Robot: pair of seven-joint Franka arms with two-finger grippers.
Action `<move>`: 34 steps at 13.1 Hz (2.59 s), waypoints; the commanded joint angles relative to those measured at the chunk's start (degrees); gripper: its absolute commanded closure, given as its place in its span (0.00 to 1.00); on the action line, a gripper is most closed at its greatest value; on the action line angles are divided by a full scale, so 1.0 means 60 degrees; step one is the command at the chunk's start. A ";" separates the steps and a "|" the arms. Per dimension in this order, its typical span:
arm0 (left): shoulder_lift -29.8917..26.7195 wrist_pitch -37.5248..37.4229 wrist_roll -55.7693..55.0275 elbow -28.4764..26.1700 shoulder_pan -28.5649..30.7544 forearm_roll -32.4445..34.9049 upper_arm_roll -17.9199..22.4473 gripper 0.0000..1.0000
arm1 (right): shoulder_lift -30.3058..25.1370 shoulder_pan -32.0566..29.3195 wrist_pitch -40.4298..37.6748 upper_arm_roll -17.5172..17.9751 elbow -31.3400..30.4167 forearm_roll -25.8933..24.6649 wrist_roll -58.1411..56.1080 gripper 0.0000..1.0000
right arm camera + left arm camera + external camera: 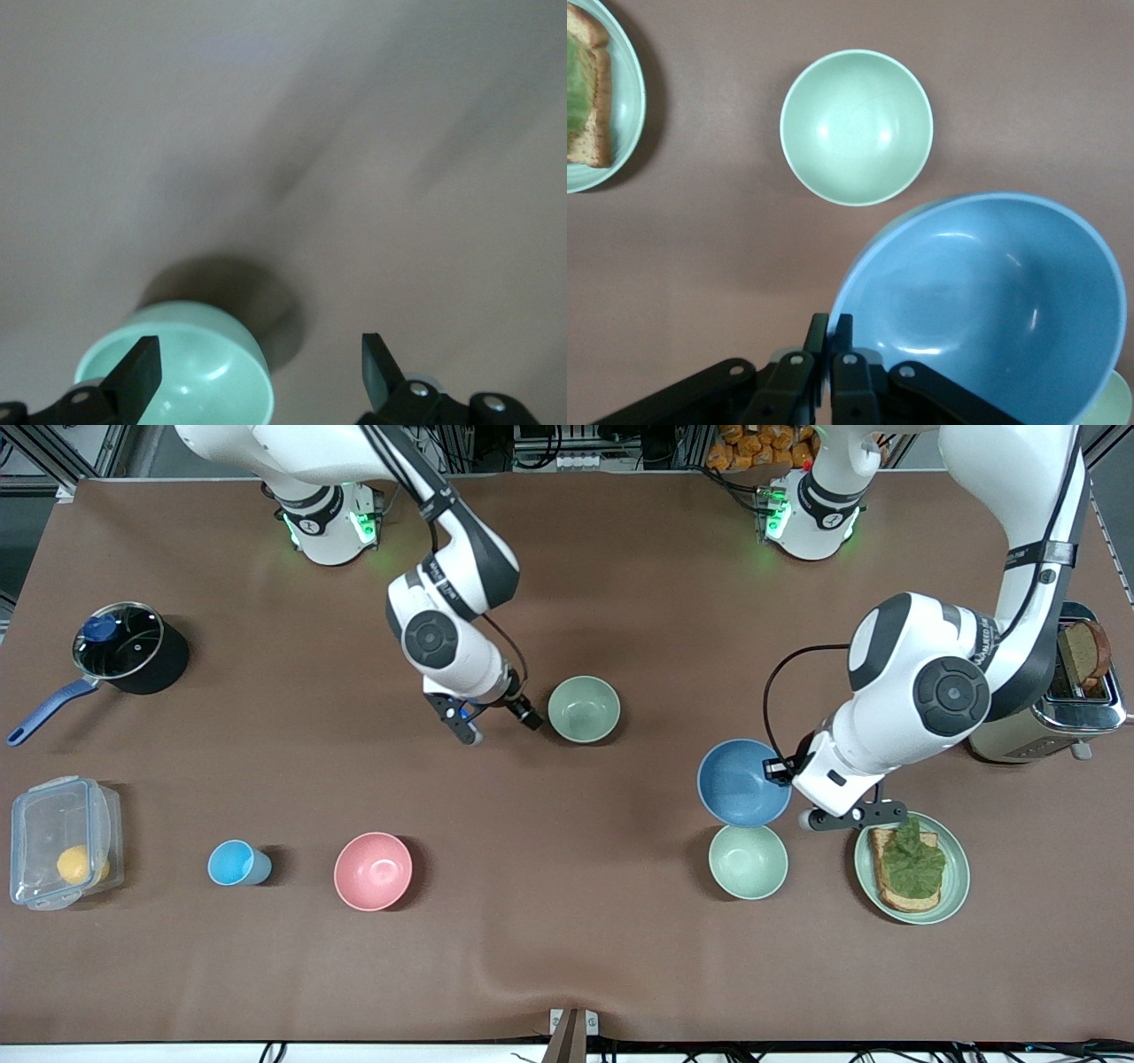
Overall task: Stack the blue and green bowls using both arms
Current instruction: 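Lower the green bowl onto the table and open the right gripper, then carry the blue bowl with the left gripper over the green bowl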
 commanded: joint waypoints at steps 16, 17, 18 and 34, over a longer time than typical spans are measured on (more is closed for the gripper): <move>-0.0608 0.1770 -0.5051 -0.2878 -0.0135 -0.0103 -0.2864 1.00 | 0.1466 0.0141 0.2194 0.0122 -0.0082 0.2504 0.0848 0.00; -0.0550 0.1931 -0.5227 -0.2952 -0.0382 -0.0103 -0.2895 1.00 | 0.1466 0.0127 0.2180 0.0122 -0.0096 0.2504 0.0848 0.00; -0.0477 0.2165 -0.5475 -0.3011 -0.0587 -0.0074 -0.2895 1.00 | 0.1466 0.0112 0.2180 0.0122 -0.0111 0.2504 0.0848 0.00; 0.0783 0.4979 -0.6019 -0.4007 -0.1322 0.0760 -0.2836 1.00 | 0.1451 0.0141 0.2136 0.0107 -0.0199 0.2489 0.0877 0.00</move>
